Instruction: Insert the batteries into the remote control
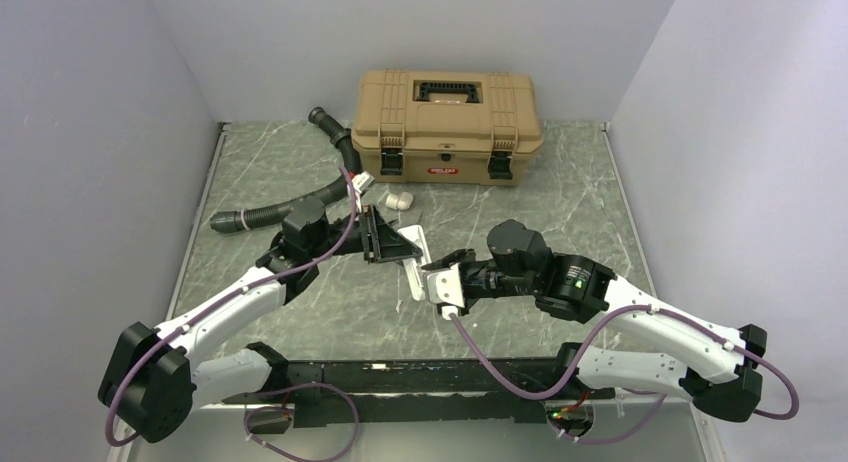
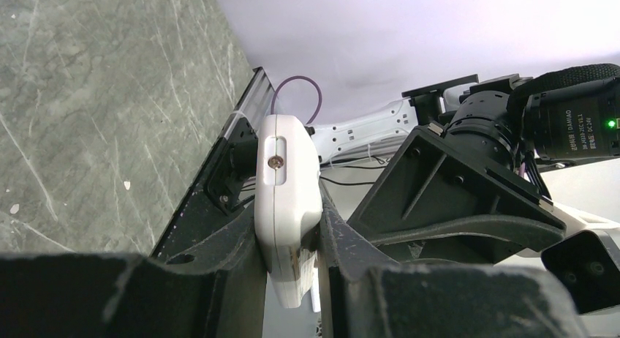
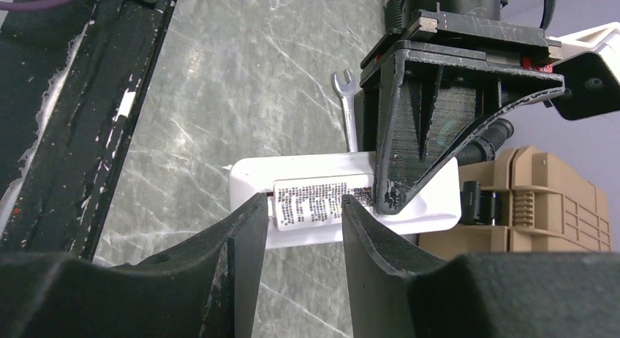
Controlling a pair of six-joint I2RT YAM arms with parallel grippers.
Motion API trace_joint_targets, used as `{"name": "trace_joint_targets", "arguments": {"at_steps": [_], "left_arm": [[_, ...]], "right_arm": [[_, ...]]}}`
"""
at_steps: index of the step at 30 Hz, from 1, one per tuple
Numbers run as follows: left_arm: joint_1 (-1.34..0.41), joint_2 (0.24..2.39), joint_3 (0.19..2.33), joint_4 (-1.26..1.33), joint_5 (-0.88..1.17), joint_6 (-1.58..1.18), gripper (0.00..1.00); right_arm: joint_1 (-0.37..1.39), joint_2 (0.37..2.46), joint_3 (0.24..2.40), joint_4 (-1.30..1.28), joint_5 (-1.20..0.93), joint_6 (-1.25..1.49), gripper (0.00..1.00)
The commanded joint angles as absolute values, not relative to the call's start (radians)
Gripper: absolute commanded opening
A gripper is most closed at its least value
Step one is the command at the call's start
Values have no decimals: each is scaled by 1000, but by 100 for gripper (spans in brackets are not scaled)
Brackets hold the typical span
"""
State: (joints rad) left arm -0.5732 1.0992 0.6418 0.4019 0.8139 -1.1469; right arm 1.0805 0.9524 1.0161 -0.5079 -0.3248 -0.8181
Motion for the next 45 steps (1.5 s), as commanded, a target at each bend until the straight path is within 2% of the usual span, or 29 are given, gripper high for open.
{"name": "trace_joint_targets", "arguments": {"at_steps": [1,45], "left_arm": [[-593,1099,643,437,876,-1160,0],[-593,1128,612,476,847,-1213,0]], "right_arm": [[1068,931,1022,-466,-312,-815,44],[1069,947,999,-514,-383,-770,54]]}}
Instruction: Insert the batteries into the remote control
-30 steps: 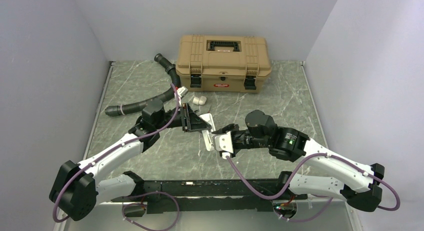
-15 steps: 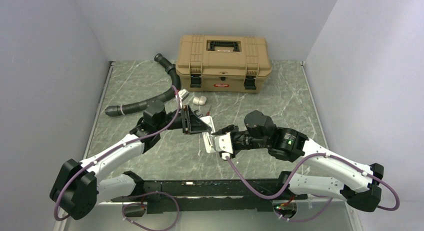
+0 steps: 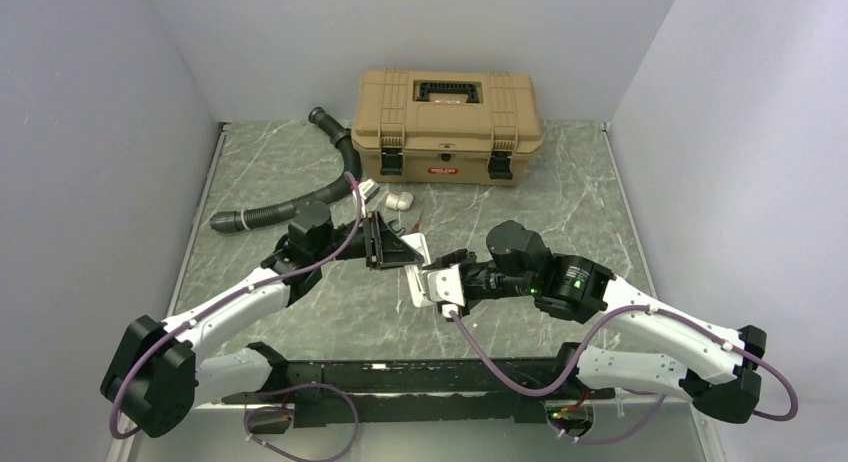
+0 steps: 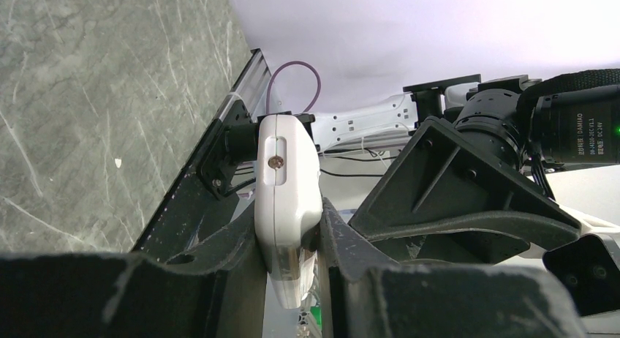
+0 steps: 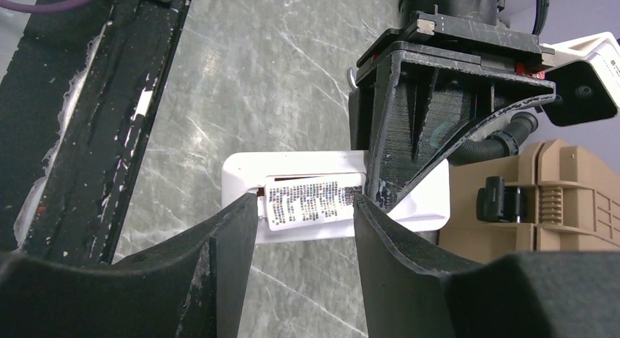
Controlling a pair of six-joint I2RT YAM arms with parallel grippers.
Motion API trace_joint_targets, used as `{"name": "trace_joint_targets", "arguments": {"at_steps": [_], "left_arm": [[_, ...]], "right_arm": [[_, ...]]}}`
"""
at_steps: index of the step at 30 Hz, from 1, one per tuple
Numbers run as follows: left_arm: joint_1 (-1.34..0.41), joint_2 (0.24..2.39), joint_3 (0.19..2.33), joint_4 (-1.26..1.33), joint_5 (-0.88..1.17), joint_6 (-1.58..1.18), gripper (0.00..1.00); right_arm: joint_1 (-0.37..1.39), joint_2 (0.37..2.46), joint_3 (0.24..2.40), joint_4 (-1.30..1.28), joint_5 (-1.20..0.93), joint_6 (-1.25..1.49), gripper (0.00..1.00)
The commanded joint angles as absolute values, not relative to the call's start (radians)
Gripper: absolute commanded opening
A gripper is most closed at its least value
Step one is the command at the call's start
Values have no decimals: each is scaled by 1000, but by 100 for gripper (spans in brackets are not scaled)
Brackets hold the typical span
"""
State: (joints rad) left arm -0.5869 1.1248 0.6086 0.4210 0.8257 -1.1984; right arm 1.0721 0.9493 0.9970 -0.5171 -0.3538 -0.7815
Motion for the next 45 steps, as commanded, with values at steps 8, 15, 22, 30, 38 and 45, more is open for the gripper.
{"name": "trace_joint_targets", "arguments": {"at_steps": [8,15,22,30,38,45], "left_arm": [[-593,1137,612,472,845,-1210,0],[-593,1139,613,480,844,-1216,0],[-593,1141,607,484,845,-1221,0],[-592,1149,578,543,851,-1261,0],[-593,1143,575,515,845,-1242,0],[-593,1146,571,511,841,-1237,0]], "right_arm": [[1069,943,999,-520,-395,-761,55],[1069,943,991,-525,-395,-764,55],[1069,943,983,-515,-393,-765,56],[1069,938,976,-514,-387,-761,56],[1068,935,983,-507,-388,-761,56],[1068,936,991,-503,-402,-753,56]]}}
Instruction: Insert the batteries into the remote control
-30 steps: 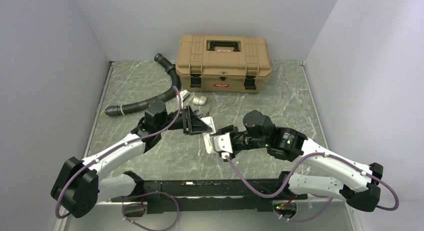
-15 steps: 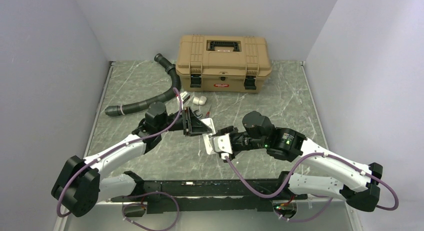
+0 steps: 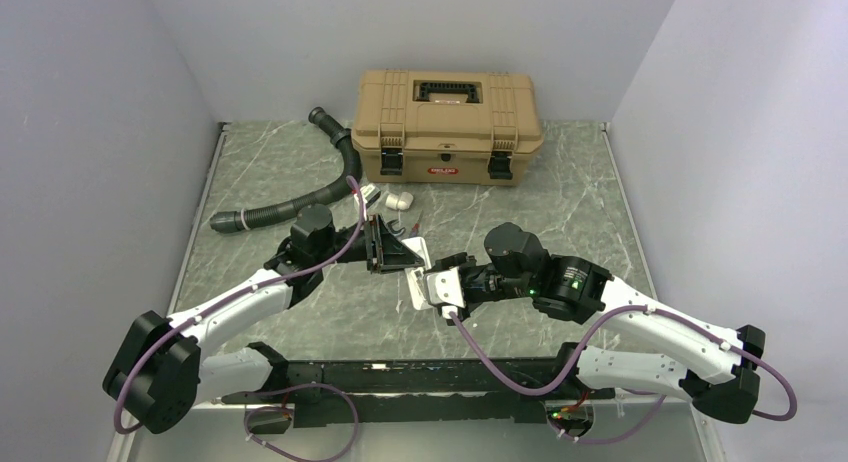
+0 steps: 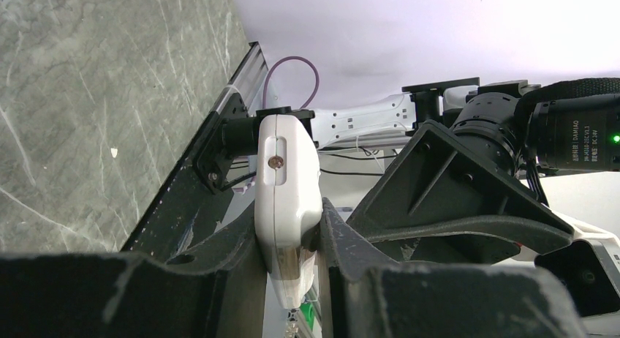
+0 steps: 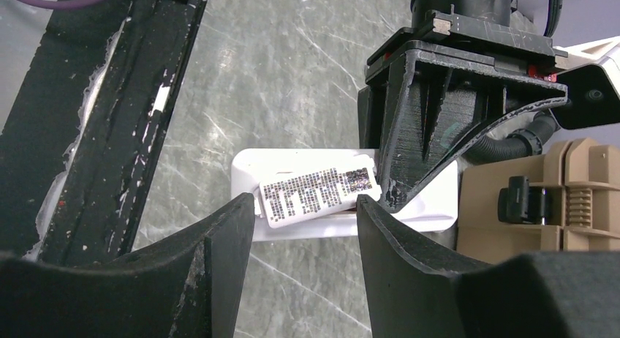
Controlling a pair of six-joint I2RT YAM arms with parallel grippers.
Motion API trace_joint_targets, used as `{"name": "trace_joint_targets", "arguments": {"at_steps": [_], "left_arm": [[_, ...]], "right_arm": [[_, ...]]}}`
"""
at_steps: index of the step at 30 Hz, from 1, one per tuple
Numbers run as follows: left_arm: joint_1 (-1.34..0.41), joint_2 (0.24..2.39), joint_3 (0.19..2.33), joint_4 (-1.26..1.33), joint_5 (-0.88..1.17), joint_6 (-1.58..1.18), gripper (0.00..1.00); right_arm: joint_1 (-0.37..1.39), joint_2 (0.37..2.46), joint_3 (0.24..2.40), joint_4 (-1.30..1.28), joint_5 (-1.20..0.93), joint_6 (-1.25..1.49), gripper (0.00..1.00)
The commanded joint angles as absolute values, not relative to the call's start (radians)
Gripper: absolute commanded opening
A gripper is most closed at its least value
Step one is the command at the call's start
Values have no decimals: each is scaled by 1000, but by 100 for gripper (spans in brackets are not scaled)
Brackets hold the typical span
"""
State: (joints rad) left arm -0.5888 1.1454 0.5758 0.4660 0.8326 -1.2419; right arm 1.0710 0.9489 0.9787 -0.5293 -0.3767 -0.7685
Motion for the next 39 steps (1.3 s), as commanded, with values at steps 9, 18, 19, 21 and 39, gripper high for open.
{"name": "trace_joint_targets", "arguments": {"at_steps": [9,18,19,21,39], "left_arm": [[-593,1162,562,519,842,-1233,0],[-593,1170,557,519,839,-1230,0],[-593,1170,557,520,840,-1230,0],[-593,1170,558,523,842,-1233,0],[-592,1157,528,597,742,-1241,0]], "right_arm": [[1069,930,999,-504,-406,-746,57],[1069,931,997,-496,-405,-750,57],[1069,931,996,-496,-404,-750,57],[1070,931,993,-495,-403,-750,57],[1070,883,945,-153,-239,-123,48]]}}
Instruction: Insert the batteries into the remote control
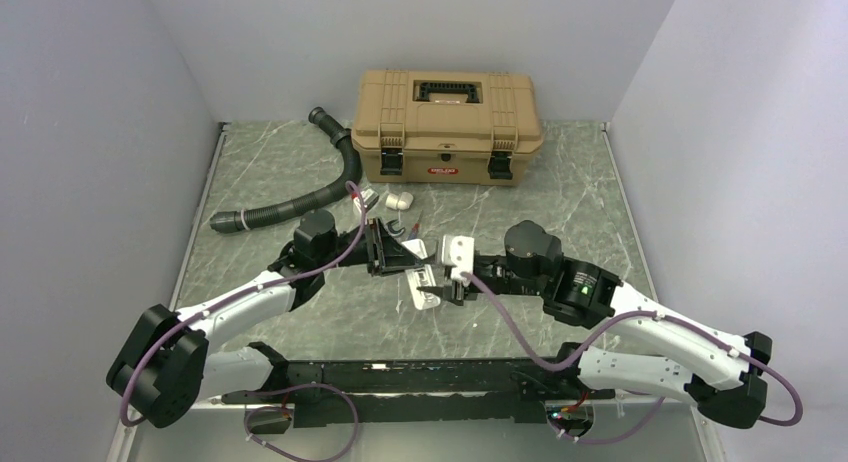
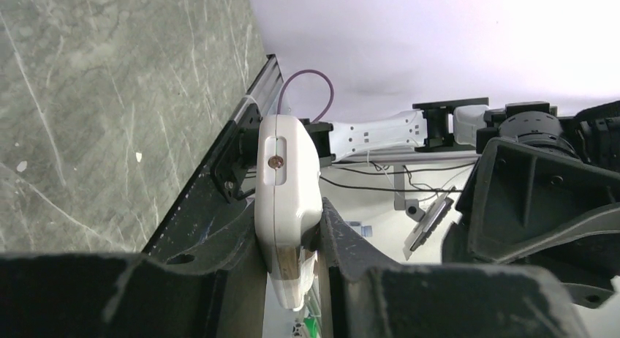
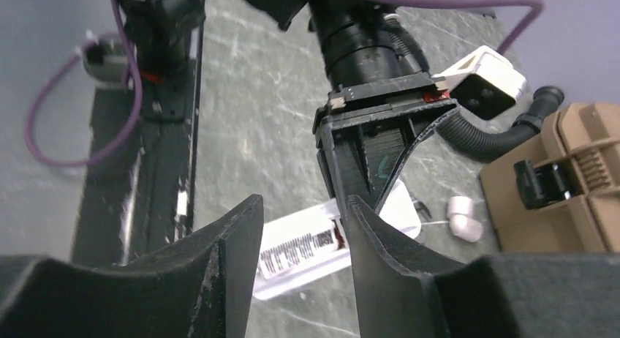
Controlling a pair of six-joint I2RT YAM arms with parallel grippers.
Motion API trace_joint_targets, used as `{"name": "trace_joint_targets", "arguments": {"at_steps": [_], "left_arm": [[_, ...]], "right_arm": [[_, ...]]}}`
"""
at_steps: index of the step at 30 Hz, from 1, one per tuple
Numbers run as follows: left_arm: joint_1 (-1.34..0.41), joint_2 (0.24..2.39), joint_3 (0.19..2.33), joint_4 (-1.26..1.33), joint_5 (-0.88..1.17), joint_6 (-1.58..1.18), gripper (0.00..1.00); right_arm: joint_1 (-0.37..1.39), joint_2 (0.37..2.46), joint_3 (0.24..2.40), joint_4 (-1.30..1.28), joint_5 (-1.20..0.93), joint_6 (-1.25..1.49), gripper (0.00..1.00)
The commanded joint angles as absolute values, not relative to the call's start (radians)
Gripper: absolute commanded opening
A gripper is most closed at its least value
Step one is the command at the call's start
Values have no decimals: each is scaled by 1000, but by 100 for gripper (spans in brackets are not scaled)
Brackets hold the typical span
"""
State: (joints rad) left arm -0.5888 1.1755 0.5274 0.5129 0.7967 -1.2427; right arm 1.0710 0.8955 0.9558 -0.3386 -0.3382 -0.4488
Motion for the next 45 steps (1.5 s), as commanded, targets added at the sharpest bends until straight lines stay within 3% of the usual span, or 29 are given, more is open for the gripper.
{"name": "trace_joint_targets", "arguments": {"at_steps": [1,5,11,19,27,45], "left_arm": [[-592,1153,528,598,723,-1238,0],[-593,1144,534,593,674,-1232,0],[-593,1151,552,578,634,-1233,0],[-593,1115,616,425,581,-1158,0],[-592,1098,662,298,545,-1111,0],[-592,1097,641,319,549,-1133,0]], "right_arm": [[1069,883,943,-130,-195,-54,46],[1069,909,994,-180,57,262,45],[1069,1048,1191,-558,306,461,46],[1069,1088,1203,-641,211,549,54],[1069,1121,1172,-655,129,557,54],[1069,1165,1148,-682,121,536,53]]}}
